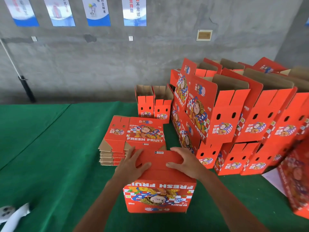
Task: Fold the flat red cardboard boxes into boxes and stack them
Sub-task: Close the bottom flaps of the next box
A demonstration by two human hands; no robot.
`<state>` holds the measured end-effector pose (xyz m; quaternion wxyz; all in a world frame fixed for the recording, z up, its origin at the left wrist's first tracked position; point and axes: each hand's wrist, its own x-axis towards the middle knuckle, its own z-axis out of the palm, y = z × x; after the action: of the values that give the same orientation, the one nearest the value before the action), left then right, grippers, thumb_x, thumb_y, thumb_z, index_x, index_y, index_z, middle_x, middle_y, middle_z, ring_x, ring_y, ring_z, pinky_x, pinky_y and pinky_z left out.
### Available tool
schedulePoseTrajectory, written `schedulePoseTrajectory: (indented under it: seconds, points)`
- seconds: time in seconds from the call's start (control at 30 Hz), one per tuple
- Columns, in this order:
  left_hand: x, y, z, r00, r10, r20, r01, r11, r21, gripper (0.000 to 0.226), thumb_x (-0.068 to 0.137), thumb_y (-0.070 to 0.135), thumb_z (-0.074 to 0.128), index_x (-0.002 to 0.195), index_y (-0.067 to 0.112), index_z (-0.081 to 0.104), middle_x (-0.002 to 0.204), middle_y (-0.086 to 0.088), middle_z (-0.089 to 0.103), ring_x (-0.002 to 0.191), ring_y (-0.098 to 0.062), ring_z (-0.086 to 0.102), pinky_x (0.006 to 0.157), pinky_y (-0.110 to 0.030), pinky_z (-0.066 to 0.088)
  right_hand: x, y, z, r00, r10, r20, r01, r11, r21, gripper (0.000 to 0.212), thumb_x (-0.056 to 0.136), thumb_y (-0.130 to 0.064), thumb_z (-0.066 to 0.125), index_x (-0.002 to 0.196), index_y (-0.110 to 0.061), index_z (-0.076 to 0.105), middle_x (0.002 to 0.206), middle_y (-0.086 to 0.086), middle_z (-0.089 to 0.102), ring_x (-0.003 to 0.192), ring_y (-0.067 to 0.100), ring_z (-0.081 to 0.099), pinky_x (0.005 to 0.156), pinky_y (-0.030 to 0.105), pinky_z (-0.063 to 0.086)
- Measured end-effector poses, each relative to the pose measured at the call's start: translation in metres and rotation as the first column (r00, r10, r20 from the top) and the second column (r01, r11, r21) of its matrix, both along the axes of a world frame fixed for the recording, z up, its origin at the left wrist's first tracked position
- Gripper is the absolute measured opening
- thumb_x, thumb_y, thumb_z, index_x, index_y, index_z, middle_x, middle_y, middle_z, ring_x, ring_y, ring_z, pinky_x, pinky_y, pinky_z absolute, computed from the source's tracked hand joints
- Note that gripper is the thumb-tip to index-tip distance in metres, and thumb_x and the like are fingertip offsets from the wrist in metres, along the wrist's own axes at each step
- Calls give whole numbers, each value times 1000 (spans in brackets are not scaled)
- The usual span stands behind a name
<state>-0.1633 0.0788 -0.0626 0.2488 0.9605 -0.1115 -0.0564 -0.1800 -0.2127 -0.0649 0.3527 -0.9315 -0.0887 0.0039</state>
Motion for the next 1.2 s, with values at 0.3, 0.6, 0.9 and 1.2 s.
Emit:
schedulePoseTrajectory:
  seconds: [0.3,0.6,0.9,1.2]
  points:
    - [6,-22,4,984,156,89,-174,952,251,80,87,79,54,152,42,27,155,-1,23,122,-37,59,96,-50,54,10,20,-4,991,-15,131,65,918,-390,82,78,-76,66,144,-32,42,133,-7,48,125,16,43,103,38,42]
    - [7,-14,1,970,227,84,-235,966,105,57,101,70,26,148,38,34,161,-3,25,129,-37,55,103,-57,49,-6,-12,-11,650,-304,-696,633,723,276,88,95,-81,14,123,-8,54,116,22,65,106,34,64,84,43,55]
    - [-5,-16,1,971,204,127,-217,971,104,54,102,67,30,147,37,36,160,-1,26,127,-34,57,100,-54,51,-30,-34,-34,369,-67,-927,577,799,172,84,87,-89,30,97,-11,58,82,5,59,66,15,58,65,23,53]
    - [-31,30,-3,921,358,155,-327,925,-196,42,100,63,42,134,38,45,149,6,36,117,-32,62,91,-49,53,-33,-26,-20,562,134,-816,521,709,475,82,74,-73,77,129,-15,57,80,6,63,63,18,59,68,33,57]
